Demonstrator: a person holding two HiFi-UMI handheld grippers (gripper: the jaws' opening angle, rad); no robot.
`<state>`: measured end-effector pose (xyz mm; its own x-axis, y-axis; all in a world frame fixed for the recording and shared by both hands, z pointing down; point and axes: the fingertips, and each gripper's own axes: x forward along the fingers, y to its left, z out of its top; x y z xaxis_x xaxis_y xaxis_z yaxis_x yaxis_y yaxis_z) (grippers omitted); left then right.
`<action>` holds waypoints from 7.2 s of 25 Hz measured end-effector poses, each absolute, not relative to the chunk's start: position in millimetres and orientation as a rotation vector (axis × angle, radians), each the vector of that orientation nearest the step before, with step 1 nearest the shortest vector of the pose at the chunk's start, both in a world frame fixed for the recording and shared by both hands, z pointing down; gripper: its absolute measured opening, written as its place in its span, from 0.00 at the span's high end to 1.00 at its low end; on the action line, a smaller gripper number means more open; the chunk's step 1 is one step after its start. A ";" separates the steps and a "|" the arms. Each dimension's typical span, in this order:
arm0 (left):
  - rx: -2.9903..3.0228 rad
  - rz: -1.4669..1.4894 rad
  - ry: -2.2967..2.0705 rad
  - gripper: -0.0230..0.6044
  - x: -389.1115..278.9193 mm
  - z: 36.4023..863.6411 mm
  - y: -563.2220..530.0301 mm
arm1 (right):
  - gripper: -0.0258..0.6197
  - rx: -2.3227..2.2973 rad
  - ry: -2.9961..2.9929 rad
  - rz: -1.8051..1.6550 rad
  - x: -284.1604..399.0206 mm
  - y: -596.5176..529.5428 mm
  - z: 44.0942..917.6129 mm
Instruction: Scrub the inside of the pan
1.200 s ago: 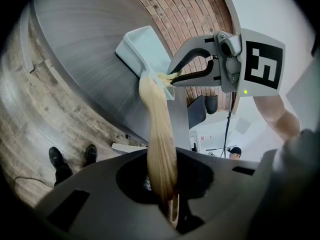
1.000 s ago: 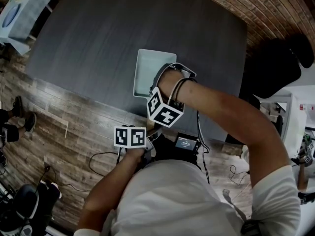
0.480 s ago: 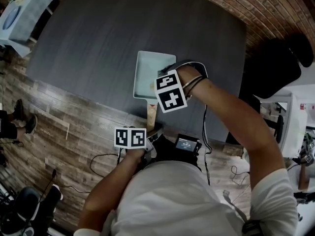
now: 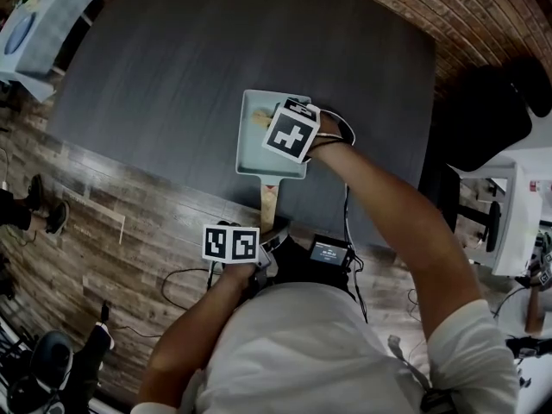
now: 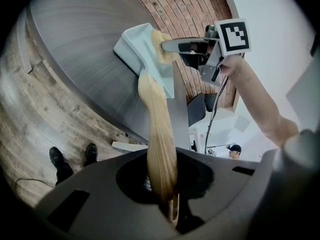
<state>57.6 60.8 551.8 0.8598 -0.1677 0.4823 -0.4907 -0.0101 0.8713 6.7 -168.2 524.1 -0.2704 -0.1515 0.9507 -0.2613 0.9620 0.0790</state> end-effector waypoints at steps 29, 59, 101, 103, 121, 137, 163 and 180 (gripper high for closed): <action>1.621 0.350 -0.472 0.89 57.7 552.3 65.4 | 0.88 0.350 -1.955 0.196 -30.4 -157.6 539.8; 1.624 0.361 -0.476 0.88 61.8 553.7 63.0 | 0.88 -0.279 -1.847 -0.124 -19.3 -69.4 545.4; 1.796 0.015 -0.637 0.73 -40.9 488.8 33.8 | 0.87 0.486 -2.165 0.241 9.0 -103.3 483.3; 1.810 0.000 -0.643 0.73 -51.8 482.1 32.5 | 0.87 0.563 -2.181 0.285 12.1 -106.3 477.6; 1.983 -0.181 -0.653 0.95 -134.1 408.0 34.5 | 0.87 1.179 -2.334 0.580 33.1 -74.3 410.4; 2.178 -0.264 -0.595 0.94 -118.5 341.5 42.0 | 0.87 1.396 -2.538 0.770 53.3 -8.5 345.8; 2.234 -0.306 -0.775 0.95 9.2 294.0 153.2 | 0.87 1.258 -2.636 0.778 181.8 114.6 320.3; 2.278 -0.280 -0.746 0.95 23.1 278.3 168.3 | 0.87 1.362 -2.683 0.731 204.0 129.4 301.1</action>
<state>23.1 168.3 278.3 0.8095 -0.5870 0.0147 -0.4327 -0.5794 0.6907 204.0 129.4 301.1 -0.6123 -0.7511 0.2469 -0.7725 0.5018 -0.3891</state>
